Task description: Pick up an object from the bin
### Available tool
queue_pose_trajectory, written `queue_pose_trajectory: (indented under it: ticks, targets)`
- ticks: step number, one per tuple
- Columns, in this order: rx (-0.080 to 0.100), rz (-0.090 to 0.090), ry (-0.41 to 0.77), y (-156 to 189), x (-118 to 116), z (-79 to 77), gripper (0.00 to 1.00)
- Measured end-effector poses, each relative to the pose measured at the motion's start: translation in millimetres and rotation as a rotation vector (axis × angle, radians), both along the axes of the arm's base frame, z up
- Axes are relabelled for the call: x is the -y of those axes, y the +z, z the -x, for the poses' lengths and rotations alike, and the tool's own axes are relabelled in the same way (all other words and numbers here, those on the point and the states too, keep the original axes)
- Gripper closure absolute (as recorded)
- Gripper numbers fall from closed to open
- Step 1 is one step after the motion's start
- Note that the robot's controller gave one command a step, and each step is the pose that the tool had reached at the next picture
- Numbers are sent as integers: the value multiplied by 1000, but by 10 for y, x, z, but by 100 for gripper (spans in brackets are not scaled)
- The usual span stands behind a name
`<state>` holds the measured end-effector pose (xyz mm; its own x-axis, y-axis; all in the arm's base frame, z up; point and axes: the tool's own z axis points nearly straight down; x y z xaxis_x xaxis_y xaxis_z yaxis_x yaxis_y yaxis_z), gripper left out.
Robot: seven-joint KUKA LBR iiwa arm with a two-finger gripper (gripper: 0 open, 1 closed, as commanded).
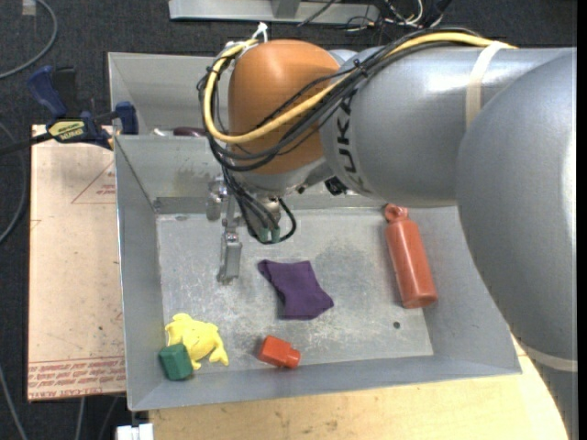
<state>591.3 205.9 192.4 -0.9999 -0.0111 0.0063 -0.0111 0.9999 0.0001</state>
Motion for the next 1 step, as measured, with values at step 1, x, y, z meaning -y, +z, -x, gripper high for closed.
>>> queue_pose_trajectory:
  ticks: [1]
  targets:
    - [21, -4, 161, 204, 172, -145, 0]
